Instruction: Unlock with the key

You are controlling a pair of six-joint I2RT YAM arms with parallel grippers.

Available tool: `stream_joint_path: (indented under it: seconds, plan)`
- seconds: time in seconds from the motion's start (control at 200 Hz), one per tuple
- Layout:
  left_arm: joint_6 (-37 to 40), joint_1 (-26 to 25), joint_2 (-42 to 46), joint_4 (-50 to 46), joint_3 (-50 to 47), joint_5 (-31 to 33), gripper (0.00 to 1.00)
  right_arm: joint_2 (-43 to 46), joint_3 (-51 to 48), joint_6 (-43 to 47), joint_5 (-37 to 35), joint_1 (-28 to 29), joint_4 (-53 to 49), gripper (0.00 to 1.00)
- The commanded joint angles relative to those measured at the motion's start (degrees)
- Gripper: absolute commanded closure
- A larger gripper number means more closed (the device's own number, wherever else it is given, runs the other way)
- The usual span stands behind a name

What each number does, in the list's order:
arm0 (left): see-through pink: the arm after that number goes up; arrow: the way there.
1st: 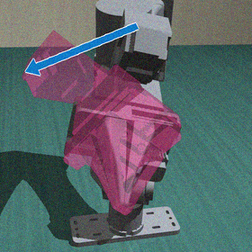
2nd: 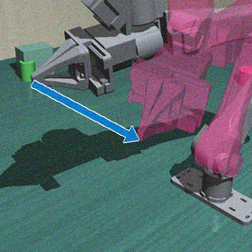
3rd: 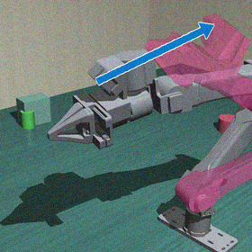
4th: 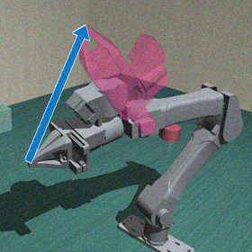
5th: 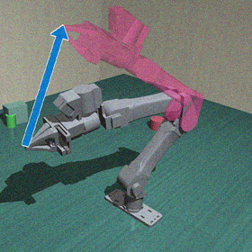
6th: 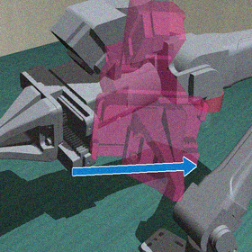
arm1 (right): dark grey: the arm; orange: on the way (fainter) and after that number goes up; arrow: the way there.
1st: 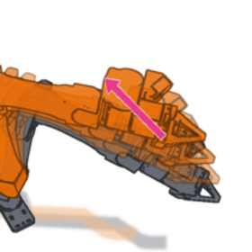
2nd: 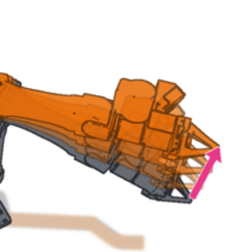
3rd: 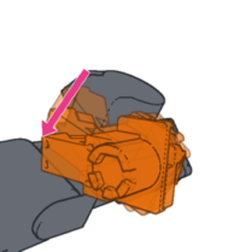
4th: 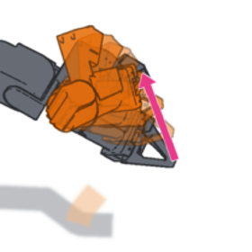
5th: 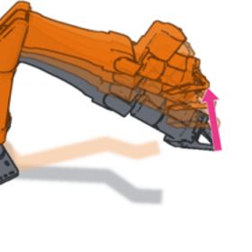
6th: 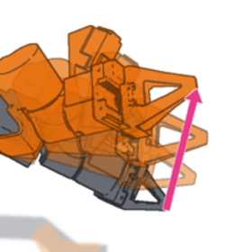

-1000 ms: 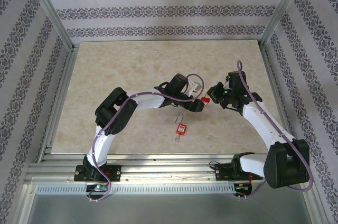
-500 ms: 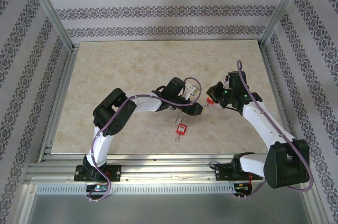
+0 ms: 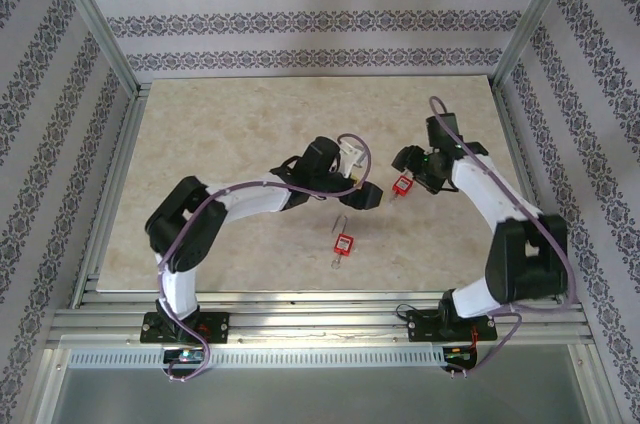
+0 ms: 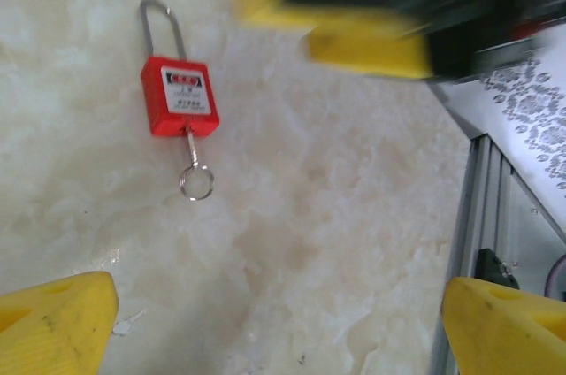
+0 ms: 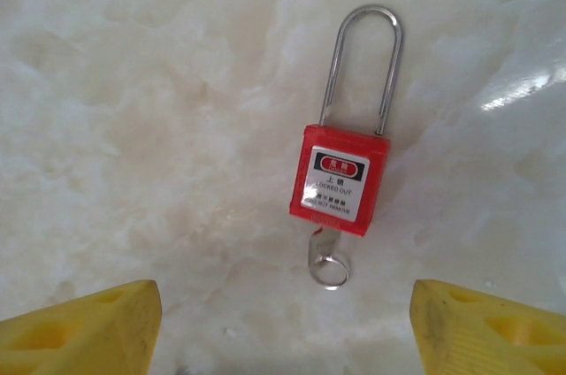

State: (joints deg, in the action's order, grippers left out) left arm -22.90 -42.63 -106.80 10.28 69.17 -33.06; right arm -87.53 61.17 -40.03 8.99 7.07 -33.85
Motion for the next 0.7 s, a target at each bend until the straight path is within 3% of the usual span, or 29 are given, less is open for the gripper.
stream_joint_path:
  seconds: [0.0, 0.26, 0.695]
  plan:
    - [1.1, 0.4, 5.9, -1.8, -2.7, 3.3, 0.04, -5.0, 1.5, 0.0, -4.6, 2.6, -3.4, 0.26]
    - [1.1, 0.4, 19.2, -4.5, -11.4, 6.9, 0.03, -13.2, 6.3, -2.5, -13.0, 5.6, -5.4, 0.27]
    - [2.2, 1.5, 33.9, -9.9, -19.3, 11.9, 0.0, -23.3, 11.8, -3.2, -15.4, 6.1, -5.9, 0.39]
